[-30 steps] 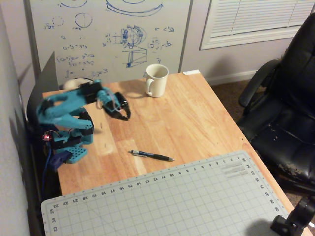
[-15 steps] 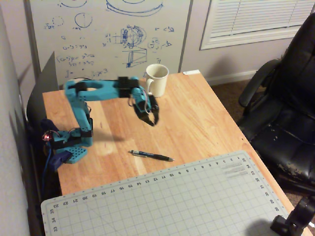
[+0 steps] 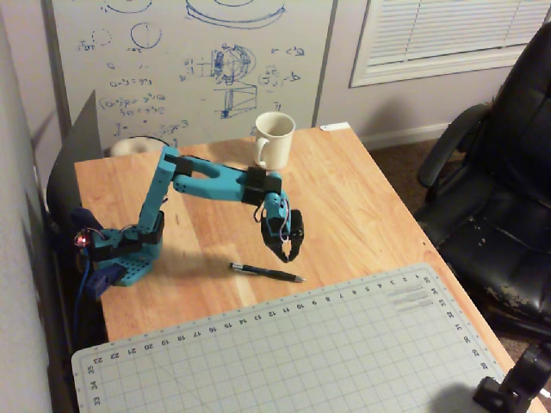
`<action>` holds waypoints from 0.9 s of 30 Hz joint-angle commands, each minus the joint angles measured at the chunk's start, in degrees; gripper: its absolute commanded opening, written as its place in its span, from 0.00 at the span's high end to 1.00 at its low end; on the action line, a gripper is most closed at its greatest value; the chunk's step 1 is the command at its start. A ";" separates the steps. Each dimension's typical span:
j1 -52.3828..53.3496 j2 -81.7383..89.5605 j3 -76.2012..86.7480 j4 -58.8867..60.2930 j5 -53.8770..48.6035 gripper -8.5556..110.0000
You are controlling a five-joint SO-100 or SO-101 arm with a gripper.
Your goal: Touch the pen.
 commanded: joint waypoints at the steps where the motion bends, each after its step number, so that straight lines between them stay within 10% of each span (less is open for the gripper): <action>1: -0.18 -0.88 -5.19 -1.14 -0.62 0.92; 27: -0.97 -0.44 -5.01 -0.26 -0.53 0.92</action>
